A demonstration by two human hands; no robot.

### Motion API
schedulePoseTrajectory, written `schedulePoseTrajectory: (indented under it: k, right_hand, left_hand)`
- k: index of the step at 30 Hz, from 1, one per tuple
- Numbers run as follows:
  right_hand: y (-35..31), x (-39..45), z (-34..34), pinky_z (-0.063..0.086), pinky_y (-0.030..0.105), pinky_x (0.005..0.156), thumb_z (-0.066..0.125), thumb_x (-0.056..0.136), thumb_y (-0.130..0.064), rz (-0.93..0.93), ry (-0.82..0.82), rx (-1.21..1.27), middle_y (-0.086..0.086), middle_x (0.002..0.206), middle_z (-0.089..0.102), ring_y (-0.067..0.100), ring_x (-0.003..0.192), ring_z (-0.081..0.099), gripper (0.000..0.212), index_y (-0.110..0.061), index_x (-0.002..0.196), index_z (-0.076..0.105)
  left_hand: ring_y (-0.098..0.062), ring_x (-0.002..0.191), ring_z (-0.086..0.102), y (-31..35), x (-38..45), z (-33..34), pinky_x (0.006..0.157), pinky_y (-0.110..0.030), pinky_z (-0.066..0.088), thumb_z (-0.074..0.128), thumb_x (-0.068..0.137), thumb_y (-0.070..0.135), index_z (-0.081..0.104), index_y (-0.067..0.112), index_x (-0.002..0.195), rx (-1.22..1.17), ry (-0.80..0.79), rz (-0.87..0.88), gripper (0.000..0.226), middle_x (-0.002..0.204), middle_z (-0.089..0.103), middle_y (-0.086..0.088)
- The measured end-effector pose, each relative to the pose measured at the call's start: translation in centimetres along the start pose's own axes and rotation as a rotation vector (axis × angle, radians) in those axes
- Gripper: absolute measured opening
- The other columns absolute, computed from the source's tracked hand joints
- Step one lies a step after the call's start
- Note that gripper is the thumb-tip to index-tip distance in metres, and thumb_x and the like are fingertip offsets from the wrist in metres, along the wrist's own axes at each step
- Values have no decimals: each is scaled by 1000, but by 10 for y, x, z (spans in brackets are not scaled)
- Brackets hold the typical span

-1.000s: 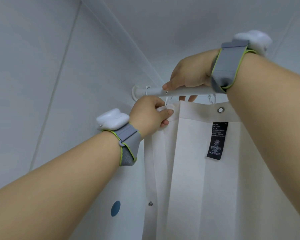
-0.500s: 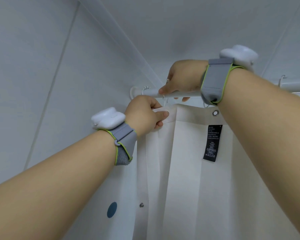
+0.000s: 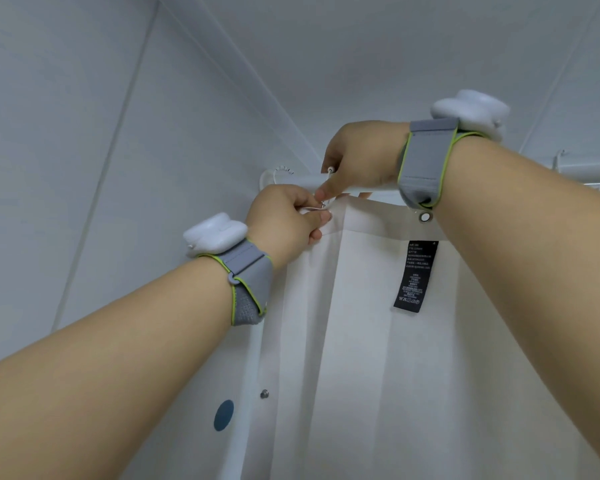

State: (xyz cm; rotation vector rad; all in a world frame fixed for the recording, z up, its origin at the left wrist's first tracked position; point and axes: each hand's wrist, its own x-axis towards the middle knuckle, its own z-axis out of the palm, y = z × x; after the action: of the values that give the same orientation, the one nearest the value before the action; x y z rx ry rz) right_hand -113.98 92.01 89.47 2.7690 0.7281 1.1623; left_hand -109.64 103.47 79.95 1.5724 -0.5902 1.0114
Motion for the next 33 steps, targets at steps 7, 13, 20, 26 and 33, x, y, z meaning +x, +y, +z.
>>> schedulePoseTrajectory:
  k: [7,13,20,26,33]
  right_hand:
    - [1,-1,4,54,29,71,73,78,-42,-3,35,17,6,94,72,18,61,62,36,-16,101,64]
    - [-1,0,4,45,29,74,64,82,-51,45,130,14,8,97,72,25,98,64,50,-6,106,66]
    - [-1,-6,-2,37,18,58,75,76,-41,7,78,42,-1,95,72,13,81,58,38,-16,104,65]
    - [-5,-6,-2,45,28,79,80,71,-36,-26,57,18,0,106,66,17,91,57,46,-16,108,62]
    - [-5,-1,-1,40,25,65,78,72,-39,-34,68,14,-2,103,65,16,89,55,43,-17,106,64]
  left_hand:
    - [1,36,50,1,2,-1,47,-12,49,63,89,6,60,7,76,-59,-19,-132,13,61,55,-6]
    - [-6,46,56,1,2,-1,56,-20,55,67,86,6,58,3,96,-63,-31,-115,15,73,57,-7]
    - [-7,46,60,1,2,-4,55,-20,56,61,90,4,58,1,92,-64,-17,-119,4,65,60,-8]
    - [-5,41,60,4,5,-6,52,-22,56,58,92,1,57,6,77,-25,37,-52,16,60,58,-9]
    - [-24,56,68,3,5,-7,63,-40,60,59,87,-2,62,9,72,73,144,75,19,59,63,-11]
